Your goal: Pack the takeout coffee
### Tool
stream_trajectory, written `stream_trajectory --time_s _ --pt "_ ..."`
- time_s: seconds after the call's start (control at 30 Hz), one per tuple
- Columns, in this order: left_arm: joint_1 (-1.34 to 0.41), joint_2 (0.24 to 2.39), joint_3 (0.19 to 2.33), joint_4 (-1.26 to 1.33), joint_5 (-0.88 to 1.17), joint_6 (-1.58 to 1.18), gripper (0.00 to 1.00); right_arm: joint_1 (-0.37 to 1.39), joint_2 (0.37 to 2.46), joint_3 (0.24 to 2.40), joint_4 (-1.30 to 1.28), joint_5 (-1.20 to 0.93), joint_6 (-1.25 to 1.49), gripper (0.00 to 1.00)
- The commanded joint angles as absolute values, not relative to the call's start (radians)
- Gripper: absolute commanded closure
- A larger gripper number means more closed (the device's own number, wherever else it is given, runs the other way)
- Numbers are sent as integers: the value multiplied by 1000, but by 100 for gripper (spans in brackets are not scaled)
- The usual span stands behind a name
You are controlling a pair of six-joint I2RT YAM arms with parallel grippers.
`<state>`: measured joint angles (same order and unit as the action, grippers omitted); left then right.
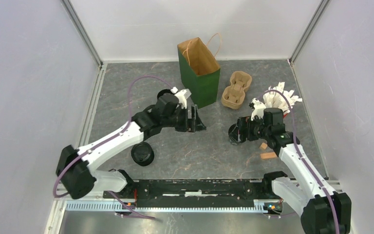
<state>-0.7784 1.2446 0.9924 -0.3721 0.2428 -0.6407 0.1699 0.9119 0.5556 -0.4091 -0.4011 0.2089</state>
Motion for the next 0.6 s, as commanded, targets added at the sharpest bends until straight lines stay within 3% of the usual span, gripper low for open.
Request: stream_trajectory --time_s 0.0,0.57 --pt "-787 1352 1043 -98 345 -836 21 168 879 542 -381 -440 180 2" --pt "-895 1700 1097 254 347 -956 22 168 852 527 -395 -451 164 2"
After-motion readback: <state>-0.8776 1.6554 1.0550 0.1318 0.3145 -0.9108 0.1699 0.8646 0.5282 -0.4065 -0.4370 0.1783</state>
